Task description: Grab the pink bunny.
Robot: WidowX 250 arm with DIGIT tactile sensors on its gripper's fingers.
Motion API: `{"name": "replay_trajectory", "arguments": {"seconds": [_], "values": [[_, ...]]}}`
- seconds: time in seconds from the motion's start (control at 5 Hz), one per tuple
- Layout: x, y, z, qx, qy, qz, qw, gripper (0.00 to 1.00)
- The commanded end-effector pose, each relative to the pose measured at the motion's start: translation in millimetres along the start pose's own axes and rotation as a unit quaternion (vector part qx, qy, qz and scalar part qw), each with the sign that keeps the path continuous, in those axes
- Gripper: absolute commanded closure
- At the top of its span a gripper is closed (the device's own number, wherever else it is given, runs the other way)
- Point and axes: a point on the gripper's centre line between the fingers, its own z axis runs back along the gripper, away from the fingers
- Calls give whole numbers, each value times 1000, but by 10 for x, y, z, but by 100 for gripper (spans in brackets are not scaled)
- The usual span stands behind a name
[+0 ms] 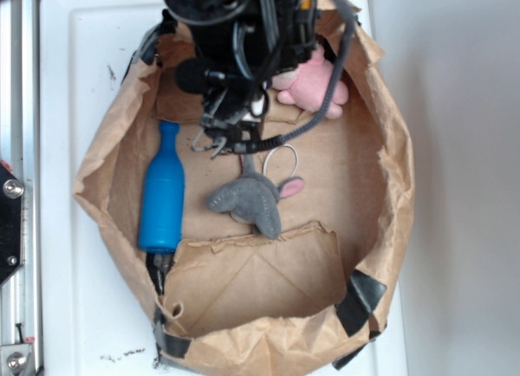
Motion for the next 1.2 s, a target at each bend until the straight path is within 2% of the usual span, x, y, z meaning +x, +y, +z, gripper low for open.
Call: {"name": "replay_trajectory", "arguments": {"seconds": [0.0,0.2,0.4,1.0], "values": [[52,163,-115,77,-28,14,997,0],[95,179,-309,90,-34,9,995,0],[138,168,-491,132,-46,-1,990,0],[267,242,-821,119,-55,-50,990,0]]}}
